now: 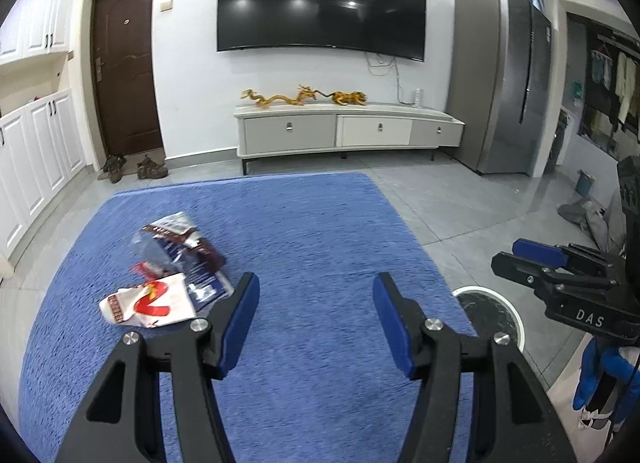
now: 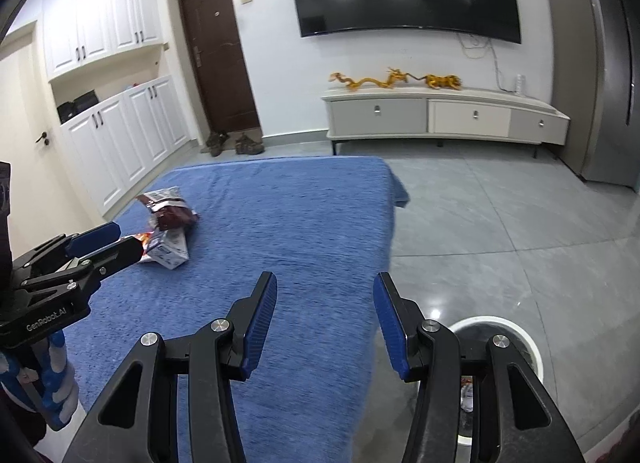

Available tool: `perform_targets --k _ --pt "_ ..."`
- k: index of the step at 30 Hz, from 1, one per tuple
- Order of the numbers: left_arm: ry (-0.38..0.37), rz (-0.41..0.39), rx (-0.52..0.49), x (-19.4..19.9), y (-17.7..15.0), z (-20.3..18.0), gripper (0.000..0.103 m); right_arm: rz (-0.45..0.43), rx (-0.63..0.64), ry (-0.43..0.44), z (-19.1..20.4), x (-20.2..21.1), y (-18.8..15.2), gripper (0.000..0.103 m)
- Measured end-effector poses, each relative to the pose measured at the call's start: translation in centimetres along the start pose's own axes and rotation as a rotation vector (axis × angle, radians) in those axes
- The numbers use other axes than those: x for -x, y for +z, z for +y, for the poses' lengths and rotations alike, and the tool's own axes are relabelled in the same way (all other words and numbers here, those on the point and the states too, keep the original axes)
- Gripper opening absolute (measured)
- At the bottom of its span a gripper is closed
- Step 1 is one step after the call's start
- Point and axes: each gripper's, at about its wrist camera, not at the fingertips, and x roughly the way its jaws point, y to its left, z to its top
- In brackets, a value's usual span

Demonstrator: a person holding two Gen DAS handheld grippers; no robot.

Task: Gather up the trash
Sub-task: 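Move both grippers back over the rug toward the remaining trash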

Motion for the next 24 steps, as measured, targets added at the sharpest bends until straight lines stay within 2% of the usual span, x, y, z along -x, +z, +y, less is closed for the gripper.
perform_targets --k 13,24 --pt "0.045 0.019 0.077 0.1 -1.8 5.2 0.057 0.037 0.099 0.061 5.3 -1.6 1.1 0.050" --pt "0.152 0.088 0.179 3.1 -7.4 13.0 0.058 0.059 0.149 0.121 8.8 -2.2 0.7 0.050"
